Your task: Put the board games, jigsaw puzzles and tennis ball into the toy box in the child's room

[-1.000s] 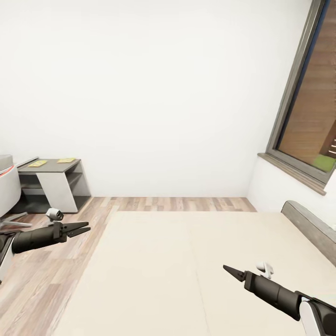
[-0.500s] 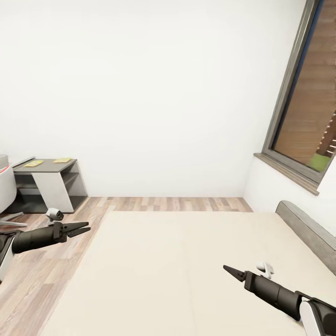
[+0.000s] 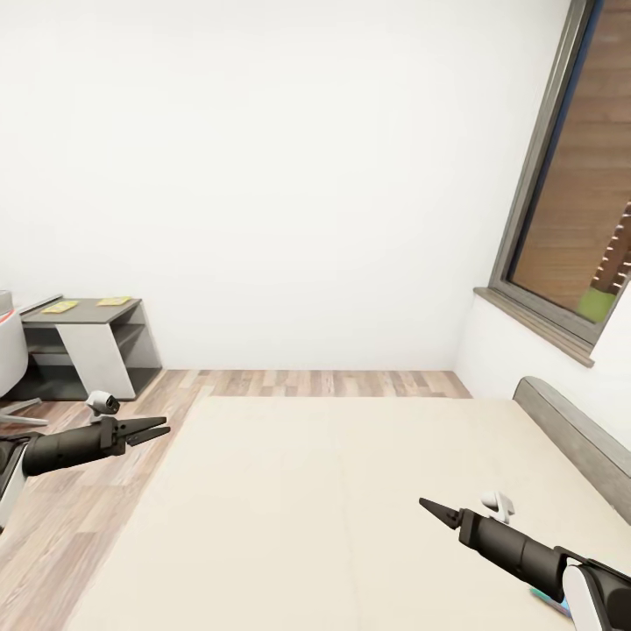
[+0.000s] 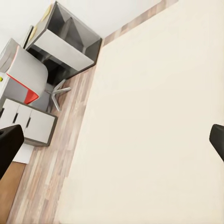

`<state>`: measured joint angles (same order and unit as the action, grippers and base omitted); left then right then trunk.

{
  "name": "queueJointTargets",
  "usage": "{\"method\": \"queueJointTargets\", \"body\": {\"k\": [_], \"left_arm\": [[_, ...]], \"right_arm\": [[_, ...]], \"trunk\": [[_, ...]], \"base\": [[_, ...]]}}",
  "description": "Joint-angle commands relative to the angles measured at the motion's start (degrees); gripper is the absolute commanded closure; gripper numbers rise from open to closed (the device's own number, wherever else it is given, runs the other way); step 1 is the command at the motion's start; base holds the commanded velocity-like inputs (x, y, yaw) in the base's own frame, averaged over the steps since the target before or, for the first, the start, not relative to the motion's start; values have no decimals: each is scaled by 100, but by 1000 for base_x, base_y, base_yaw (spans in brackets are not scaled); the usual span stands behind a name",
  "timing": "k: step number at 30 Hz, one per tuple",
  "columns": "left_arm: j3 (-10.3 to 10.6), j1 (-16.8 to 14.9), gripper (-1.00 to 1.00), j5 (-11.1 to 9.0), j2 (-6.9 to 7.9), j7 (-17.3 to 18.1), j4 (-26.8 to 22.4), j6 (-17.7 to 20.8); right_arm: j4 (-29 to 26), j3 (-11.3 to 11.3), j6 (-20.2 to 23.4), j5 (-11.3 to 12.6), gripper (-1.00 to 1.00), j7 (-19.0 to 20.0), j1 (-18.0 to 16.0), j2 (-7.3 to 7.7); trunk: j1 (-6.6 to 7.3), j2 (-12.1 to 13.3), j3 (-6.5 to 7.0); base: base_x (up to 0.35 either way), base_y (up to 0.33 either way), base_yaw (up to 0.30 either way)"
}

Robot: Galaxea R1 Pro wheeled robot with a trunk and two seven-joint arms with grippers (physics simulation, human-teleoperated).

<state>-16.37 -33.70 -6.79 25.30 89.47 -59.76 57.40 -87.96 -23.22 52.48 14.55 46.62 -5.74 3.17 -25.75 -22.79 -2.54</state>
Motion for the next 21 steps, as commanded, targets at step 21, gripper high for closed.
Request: {"method": "queueJointTargets", "body": {"k": [21], "left_arm": [[2,-5,-100,2,1,21,0,61]], "right_arm": [[-2,-5,26,-5,-100,22,-5,-9]], "trunk": [[-4,-13,-13]], "base": [[0,-4,0]]}}
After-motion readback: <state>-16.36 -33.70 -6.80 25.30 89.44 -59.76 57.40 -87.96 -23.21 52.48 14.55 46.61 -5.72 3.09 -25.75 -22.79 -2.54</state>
